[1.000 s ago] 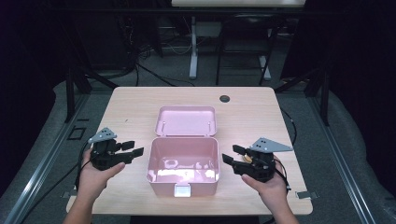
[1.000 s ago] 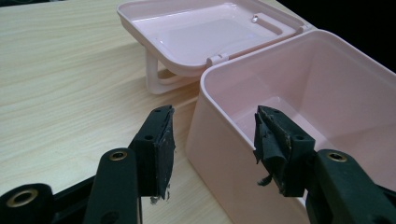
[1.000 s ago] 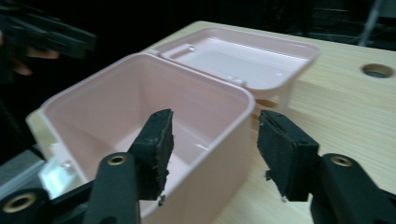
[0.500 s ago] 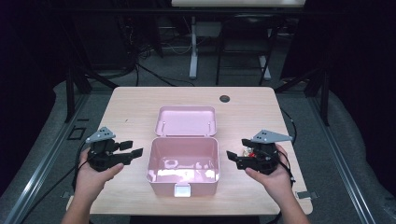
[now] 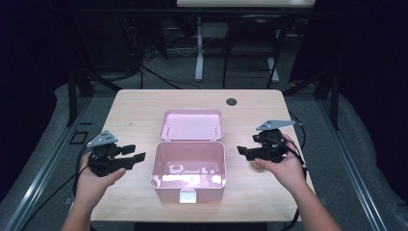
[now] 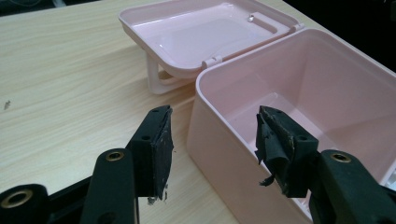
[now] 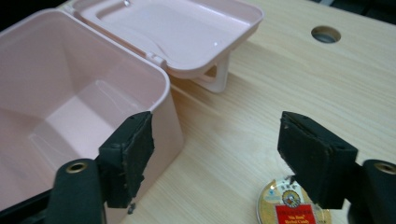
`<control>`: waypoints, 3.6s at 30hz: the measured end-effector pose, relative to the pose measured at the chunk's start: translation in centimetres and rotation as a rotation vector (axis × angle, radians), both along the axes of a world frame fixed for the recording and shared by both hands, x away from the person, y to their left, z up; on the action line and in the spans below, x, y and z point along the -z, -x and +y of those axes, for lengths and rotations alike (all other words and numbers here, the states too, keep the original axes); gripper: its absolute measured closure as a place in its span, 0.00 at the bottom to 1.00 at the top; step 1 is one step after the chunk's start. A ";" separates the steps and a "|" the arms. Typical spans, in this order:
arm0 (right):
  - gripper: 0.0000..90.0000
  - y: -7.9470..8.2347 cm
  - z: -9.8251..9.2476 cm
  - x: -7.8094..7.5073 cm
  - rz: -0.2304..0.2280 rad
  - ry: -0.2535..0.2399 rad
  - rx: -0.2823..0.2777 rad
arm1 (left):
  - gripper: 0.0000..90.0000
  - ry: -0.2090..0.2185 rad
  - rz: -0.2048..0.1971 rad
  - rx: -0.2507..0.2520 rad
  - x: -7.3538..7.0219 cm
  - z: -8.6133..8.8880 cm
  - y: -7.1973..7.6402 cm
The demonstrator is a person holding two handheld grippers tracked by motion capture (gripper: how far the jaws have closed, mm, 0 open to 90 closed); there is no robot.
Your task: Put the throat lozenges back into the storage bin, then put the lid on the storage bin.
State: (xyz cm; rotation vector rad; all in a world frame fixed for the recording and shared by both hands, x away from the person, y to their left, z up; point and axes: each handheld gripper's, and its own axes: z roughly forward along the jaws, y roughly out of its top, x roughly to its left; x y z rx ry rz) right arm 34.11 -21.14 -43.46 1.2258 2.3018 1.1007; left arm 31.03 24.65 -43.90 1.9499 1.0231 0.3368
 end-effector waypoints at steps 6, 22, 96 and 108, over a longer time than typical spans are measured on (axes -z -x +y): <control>0.32 -1.1 0.0 -0.2 0.025 0.113 -0.005 | 0.51 -0.001 0.006 0.006 0.1 -0.2 0.0; 0.20 -4.0 -0.4 -0.4 0.188 0.255 -0.009 | 0.51 -0.003 0.004 0.003 0.1 0.1 -0.2; 0.14 -9.7 -1.3 11.0 0.625 0.501 0.129 | 0.51 0.008 0.015 0.028 0.4 -0.5 -0.9; 0.21 -9.7 -1.3 11.8 0.656 0.501 0.107 | 0.51 0.004 0.016 0.025 0.6 -0.6 -1.0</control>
